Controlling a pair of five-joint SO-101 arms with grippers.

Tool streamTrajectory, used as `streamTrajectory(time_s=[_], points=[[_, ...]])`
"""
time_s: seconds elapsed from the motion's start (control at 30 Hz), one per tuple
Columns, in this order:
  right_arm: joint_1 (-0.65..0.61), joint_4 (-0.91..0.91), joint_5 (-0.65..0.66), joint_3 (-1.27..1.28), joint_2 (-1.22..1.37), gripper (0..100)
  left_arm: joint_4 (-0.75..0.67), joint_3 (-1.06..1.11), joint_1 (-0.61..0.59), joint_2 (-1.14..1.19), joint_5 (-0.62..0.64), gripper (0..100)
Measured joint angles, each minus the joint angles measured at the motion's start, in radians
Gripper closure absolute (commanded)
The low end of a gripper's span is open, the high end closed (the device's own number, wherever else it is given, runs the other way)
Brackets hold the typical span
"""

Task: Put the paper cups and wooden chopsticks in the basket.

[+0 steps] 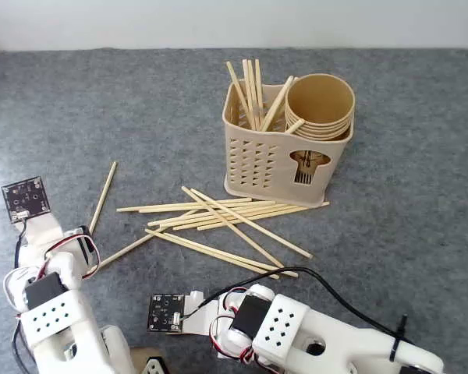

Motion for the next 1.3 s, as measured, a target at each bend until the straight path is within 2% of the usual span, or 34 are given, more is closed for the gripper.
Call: streamTrajectory(time_s=[0.2, 0.33, 0.53, 0.6, 0.8, 1.3], points=[[0.0, 0.0, 0.018, 0.0, 0.0, 92.5, 0.0, 0.0, -0.003, 0.0, 0.0, 80], [0.002, -0.012, 0.069, 0.0, 0.0, 92.5, 0.0, 0.0, -0.061, 0.0, 0.0, 80], [0.084, -0.021, 0.107, 0.002, 0.0, 92.5, -0.02, 0.0, -0.137, 0.0, 0.0, 80], [0.087, -0.021, 0.11, 0.011, 0.0, 92.0, -0.02, 0.0, -0.143, 0.0, 0.0, 80], [0.094, -0.021, 0.114, 0.052, 0.0, 81.9, -0.02, 0.0, -0.143, 0.0, 0.0, 80], [0.094, -0.061, 0.114, 0.092, 0.0, 84.1, -0.02, 0.0, -0.132, 0.0, 0.0, 80]])
